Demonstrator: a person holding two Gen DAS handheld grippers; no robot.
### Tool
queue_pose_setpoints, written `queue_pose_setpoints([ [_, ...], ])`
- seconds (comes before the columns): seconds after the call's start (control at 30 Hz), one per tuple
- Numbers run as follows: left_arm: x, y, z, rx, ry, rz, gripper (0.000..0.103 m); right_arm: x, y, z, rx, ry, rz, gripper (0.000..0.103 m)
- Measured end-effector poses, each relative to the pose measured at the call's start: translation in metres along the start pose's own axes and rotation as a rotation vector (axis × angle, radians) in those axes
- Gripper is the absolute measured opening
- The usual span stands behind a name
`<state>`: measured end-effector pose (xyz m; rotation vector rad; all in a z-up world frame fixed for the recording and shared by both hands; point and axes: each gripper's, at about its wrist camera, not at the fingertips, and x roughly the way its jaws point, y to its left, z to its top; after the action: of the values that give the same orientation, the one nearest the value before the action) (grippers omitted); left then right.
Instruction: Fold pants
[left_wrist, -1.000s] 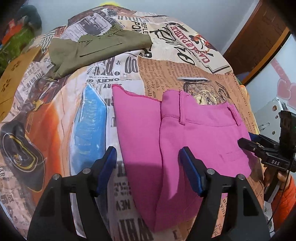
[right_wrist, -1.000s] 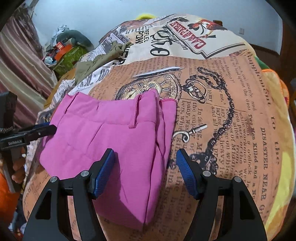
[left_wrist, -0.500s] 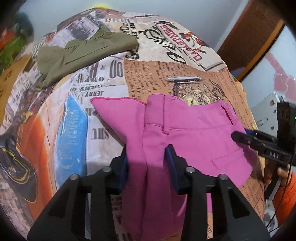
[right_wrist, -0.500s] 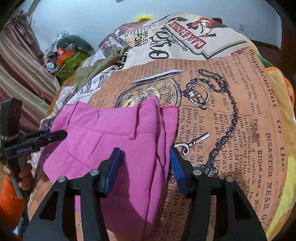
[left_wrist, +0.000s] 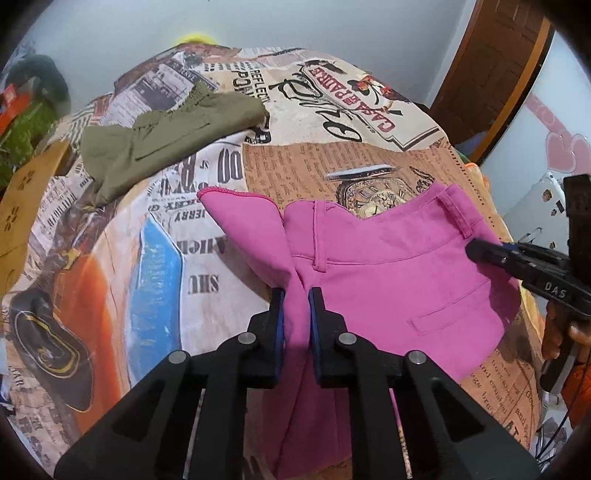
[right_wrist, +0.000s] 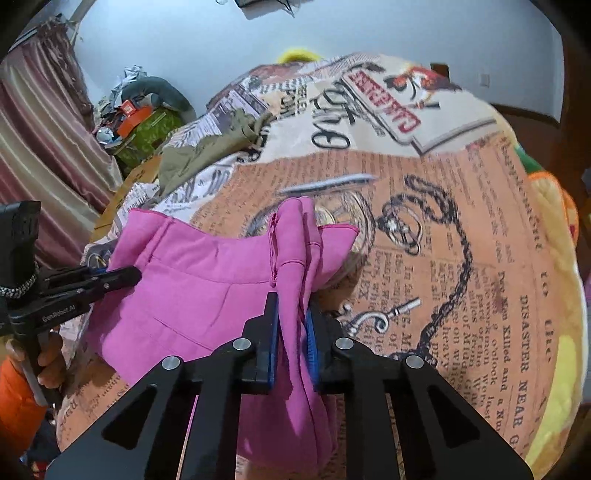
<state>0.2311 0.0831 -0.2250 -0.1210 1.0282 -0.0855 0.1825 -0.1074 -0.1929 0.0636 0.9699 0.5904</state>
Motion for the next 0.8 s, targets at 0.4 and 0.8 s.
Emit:
queue_pose_setpoints([
  [0.4,-0.048,0.011,0.025,0.002,-0.132,0.039,0.012,-0.029,0.036,0.031,-0.094,-0.113,-0.009,0.011],
  [0.8,-0.064,0.054,0.062,-0.024,-0.226,0.106,0.012,-0.012,0.07,0.073,-0.126,-0.188,0.008,0.011],
])
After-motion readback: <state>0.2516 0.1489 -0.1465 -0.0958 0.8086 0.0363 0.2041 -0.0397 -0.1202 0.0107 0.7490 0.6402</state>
